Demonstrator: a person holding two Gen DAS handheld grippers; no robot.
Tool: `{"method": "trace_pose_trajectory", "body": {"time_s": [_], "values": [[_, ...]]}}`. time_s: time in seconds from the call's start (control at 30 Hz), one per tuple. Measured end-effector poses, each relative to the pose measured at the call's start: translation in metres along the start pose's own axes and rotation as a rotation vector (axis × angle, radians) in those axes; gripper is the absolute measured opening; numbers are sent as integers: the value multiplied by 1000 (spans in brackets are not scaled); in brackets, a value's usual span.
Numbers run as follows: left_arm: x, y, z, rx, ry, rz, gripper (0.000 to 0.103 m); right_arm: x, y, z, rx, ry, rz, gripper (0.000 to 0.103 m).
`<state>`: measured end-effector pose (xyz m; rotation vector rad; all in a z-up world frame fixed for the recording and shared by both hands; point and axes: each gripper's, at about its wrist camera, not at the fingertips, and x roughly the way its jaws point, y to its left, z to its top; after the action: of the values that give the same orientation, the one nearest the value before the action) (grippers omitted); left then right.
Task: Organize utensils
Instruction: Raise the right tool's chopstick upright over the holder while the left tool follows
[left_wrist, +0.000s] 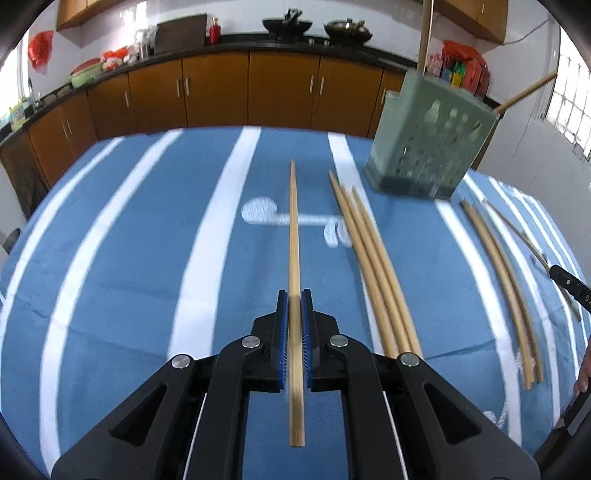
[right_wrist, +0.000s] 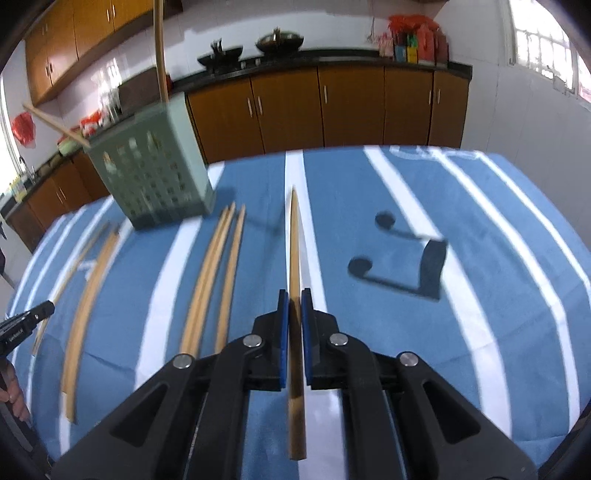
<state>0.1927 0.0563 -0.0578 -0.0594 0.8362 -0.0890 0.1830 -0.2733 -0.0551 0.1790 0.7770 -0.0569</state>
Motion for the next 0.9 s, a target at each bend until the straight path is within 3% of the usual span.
{"method": "trace_pose_trajectory", "body": {"time_s": [0.53,0.9], "values": [[-85,-1,51,-19,-292,-38,7,-78,3,51,5,-310,38,8],[-89,-2,60,-21,-314,-40,7,-82,6,54,-3,-327,45,8]]}}
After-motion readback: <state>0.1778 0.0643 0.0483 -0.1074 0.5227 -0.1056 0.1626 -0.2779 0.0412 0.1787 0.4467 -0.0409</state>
